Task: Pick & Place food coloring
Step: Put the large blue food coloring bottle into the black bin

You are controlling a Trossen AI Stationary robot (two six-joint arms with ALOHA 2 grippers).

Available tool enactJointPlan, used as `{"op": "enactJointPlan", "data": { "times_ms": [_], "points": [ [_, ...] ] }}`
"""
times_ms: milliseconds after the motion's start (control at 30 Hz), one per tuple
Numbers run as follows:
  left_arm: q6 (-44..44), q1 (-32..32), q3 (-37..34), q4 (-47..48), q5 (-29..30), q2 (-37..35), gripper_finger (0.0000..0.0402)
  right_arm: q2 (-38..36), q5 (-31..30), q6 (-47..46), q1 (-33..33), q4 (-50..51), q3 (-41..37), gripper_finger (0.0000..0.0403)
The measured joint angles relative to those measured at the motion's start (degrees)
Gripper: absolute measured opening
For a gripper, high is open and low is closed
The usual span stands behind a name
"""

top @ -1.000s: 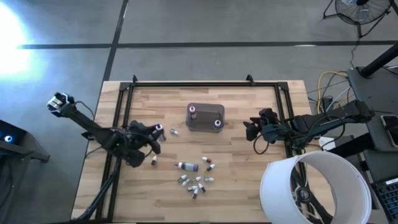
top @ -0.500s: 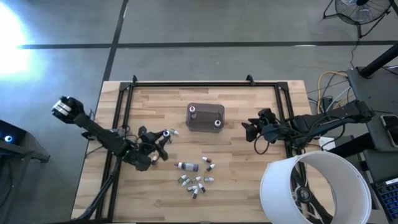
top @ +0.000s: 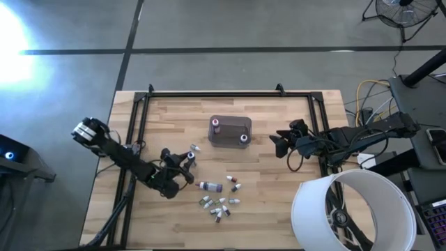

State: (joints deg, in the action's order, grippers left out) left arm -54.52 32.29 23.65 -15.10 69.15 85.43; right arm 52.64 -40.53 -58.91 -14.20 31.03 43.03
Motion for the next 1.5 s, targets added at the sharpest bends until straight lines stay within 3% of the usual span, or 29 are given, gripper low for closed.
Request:
{"op": "enactJointPlan", "data": {
  "times_ms": [233,533,833,1000,1100,1300,1367,1500],
  "points": [
    [-3.3,0.0,0.5,0.0,0.4,1.2,0.0149,0.0,0.0,-0.7,0.0,0.0,0.0,0.0221],
    [7.1,0.1,3.8,2.0,-7.1,-3.2,0.0173,0.0,-0.1,-0.6,0.0,0.0,0.0,0.0221],
    [4.0,0.1,7.3,26.4,-8.7,-11.8,0.0174,0.0,-0.2,0.7,0.0,0.1,0.0,0.0221],
    [4.0,0.1,8.9,32.2,-11.6,-17.3,0.0174,0.0,-0.5,1.1,0.0,0.2,0.0,0.0221],
    [5.0,-0.5,12.0,36.3,-17.3,-21.0,0.0174,0.0,-0.6,0.9,0.0,0.2,0.0,0.0221],
    [7.7,-7.8,19.0,50.4,-42.8,-23.1,0.0174,0.0,-0.2,2.3,0.0,0.3,-0.1,0.0221],
    [13.1,-10.0,20.4,53.9,-46.5,-21.9,0.0174,0.0,-0.2,3.6,0.2,0.4,-0.1,0.0221],
    [19.3,-13.3,23.3,60.1,-47.3,-19.5,0.0175,0.0,-0.2,5.2,0.3,0.4,-0.1,0.0221]
  ]
}}
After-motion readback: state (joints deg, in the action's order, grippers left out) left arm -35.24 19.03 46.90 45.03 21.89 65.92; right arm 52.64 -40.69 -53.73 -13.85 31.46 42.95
